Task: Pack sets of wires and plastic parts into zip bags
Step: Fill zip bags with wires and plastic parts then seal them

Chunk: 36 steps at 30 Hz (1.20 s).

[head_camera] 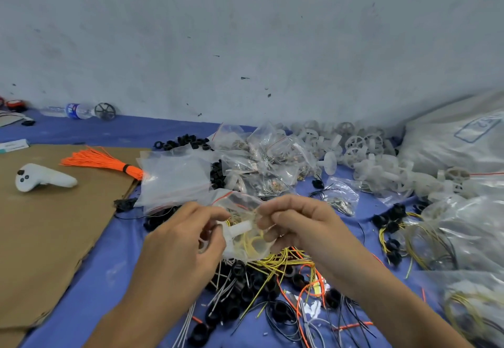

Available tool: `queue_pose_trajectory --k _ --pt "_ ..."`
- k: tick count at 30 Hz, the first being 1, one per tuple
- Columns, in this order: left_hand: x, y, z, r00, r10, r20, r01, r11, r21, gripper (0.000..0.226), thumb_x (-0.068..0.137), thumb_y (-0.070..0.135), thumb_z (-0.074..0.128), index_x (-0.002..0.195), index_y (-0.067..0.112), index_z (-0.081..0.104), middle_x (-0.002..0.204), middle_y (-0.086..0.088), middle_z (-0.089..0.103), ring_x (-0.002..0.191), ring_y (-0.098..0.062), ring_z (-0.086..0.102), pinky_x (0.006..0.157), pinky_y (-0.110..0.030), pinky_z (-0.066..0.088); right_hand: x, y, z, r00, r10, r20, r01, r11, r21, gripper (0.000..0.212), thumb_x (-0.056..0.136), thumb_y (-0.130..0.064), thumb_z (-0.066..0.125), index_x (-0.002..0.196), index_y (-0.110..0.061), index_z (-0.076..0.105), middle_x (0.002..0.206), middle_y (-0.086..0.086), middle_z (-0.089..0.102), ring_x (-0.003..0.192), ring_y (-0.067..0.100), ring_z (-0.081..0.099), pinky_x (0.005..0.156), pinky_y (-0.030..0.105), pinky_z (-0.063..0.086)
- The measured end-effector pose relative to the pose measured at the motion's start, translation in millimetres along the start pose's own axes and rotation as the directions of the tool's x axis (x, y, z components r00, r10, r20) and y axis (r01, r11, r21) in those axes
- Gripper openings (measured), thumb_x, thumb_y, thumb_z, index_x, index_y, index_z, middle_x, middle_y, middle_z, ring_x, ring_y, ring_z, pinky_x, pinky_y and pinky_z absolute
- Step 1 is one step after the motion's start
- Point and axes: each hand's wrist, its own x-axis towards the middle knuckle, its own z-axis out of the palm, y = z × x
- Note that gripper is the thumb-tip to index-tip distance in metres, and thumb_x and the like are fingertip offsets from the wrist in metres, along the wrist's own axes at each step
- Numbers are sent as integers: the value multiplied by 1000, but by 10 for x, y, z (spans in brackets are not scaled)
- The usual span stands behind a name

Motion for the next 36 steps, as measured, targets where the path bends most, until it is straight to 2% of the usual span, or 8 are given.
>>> queue_pose_trajectory --k 4,7,13,19,24,28,31,36 --pt "-7 -2 15 999 -14 39 15 999 -39 24 85 23 69 97 43 66 95 23 59 80 4 59 63 -18 46 368 360 -625 960 -83 -269 -72 852 -519 29 96 -9 52 96 -29 73 95 0 72 72 20 66 63 36 58" --pt "-26 -14 34 998 -14 65 16 999 -28 29 81 19 75 94 45 66 90 24 61 79 5 59 62 -13 45 685 770 -1299 923 -137 -361 -262 464 -846 29 97 -13 49 123 -20 63 122 3 66 90 14 66 73 34 51" --pt "8 -25 49 999 -7 38 9 998 -58 22 78 33 63 94 45 69 87 23 62 71 6 60 63 -16 44 1149 1194 -2166 884 27 -467 -467 127 -875 39 97 -21 46 134 -12 44 126 15 58 107 36 57 81 41 48" --pt "42 23 67 1000 3 28 -2 999 -43 17 79 42 55 92 46 66 89 23 62 70 6 60 59 -16 45 1183 1294 -2356 837 -2 -547 -547 -9 -837 21 98 -29 50 92 -9 49 106 18 63 87 33 55 71 37 47" --pt "20 12 71 999 3 32 -2 1000 -25 27 82 26 71 98 47 63 91 22 63 74 6 61 57 -4 39 919 973 -2287 737 -152 -658 -562 402 -723 17 96 -15 48 104 0 49 109 24 55 90 38 54 67 39 39" --pt "23 -19 90 995 10 95 -4 998 -70 38 81 14 75 100 46 64 95 18 58 77 -1 60 65 -14 42 469 478 -1862 801 -160 -577 -223 815 -535 4 94 -14 55 96 -15 59 94 13 65 75 20 63 67 42 56" --pt "19 1 142 994 22 108 -15 997 -69 36 83 14 71 105 42 65 96 19 54 79 -2 59 67 -13 42 -10 133 -1408 926 -209 -314 38 880 -473 11 93 -14 61 90 -24 66 74 -1 65 63 8 58 59 15 48" --pt "-23 5 200 991 42 123 -33 997 -76 37 84 13 69 111 38 63 94 19 53 79 -3 58 70 -17 43 -401 -94 -736 994 -50 101 31 984 175 43 64 -31 85 92 -6 65 79 13 60 61 20 56 52 29 49"
